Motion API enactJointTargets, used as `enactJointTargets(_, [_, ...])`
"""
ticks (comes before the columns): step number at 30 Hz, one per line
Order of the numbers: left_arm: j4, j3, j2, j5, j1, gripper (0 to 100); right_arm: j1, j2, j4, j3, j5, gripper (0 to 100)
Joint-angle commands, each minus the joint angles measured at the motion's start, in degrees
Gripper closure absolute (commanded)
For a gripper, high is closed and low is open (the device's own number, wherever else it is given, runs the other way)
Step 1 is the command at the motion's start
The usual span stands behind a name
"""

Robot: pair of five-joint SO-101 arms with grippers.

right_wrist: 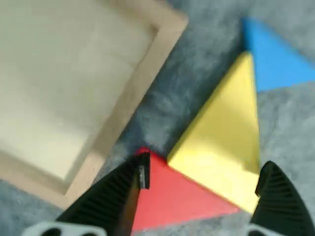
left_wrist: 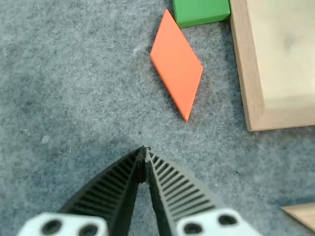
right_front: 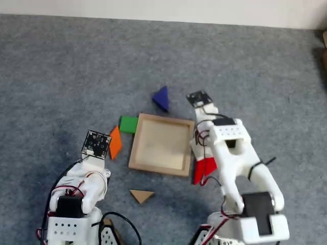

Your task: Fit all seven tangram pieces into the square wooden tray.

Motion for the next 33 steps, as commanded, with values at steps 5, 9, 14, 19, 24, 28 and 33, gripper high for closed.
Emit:
enactJointTargets(5, [0.4, 1.2, -3.0, -0.4, -0.7, 99, 1.5, 5.4, -0.7, -7.9, 0.6, 66.3])
enactJointTargets(9, [0.4, 1.2, -3.0, -0.4, -0.7, 99, 3.6, 5.4, 1.2, -7.7, 4.5, 66.3])
enactJointTargets(14, [0.4, 1.2, -3.0, -0.4, -0.7, 99, 4.2, 5.6, 4.6, -7.7, 9.1, 66.3])
enactJointTargets(19, [0.4, 1.2, -3.0, -0.4, -0.7, 99, 3.8, 5.7, 4.4, -7.7, 9.1, 66.3])
enactJointTargets(24, [0.4, 1.2, -3.0, -0.4, -0.7, 99, 3.8, 5.8, 4.3, -7.7, 12.0, 66.3])
enactJointTargets(28, [0.4, 1.2, -3.0, -0.4, -0.7, 99, 3.9, 5.8, 4.3, -7.6, 15.1, 69.8])
enactJointTargets(33, [0.4, 1.2, -3.0, -0.4, -0.7, 99, 3.9, 5.8, 4.3, -7.6, 15.2, 75.2])
